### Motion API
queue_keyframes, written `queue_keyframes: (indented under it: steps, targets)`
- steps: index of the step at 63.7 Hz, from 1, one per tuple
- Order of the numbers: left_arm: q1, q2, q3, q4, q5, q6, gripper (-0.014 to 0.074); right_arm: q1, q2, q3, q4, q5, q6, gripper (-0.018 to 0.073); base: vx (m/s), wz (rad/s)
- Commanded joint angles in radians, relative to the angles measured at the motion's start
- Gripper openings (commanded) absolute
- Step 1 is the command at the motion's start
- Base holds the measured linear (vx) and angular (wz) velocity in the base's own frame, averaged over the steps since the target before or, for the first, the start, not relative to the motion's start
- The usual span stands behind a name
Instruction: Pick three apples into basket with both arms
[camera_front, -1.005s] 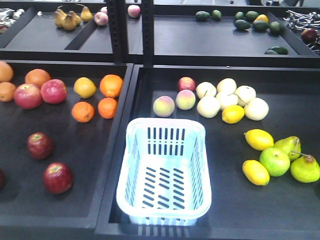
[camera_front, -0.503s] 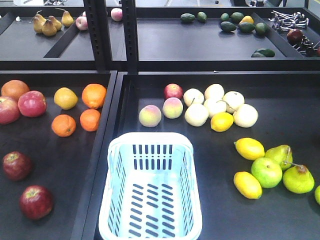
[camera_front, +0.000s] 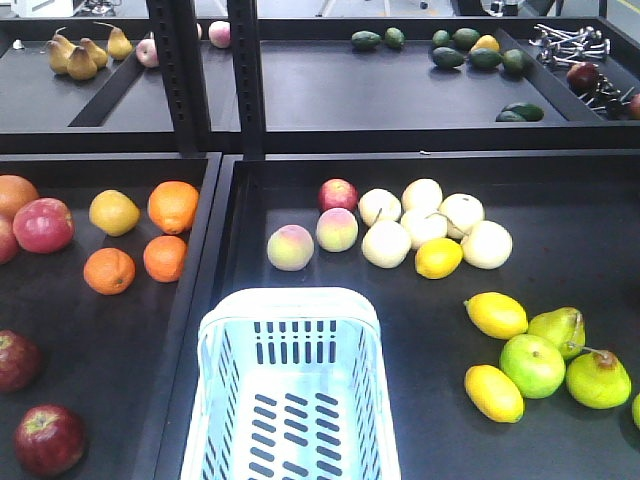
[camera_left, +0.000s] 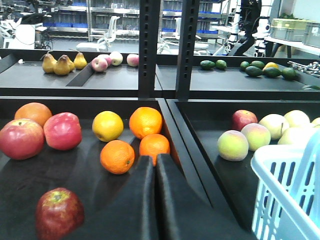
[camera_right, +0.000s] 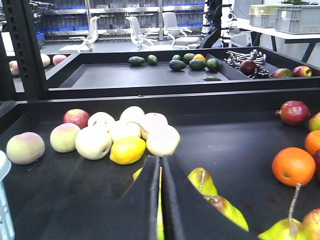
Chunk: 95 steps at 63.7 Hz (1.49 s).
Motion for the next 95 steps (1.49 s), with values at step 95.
queue_keyframes:
  steps: [95]
  targets:
    - [-0.006,-0.014,-0.067,-0.038,-0.098,-0.013,-0.0006,-0.005,-0.014,0.012,0.000,-0.078,0.000,-0.0008,0.00,0.00]
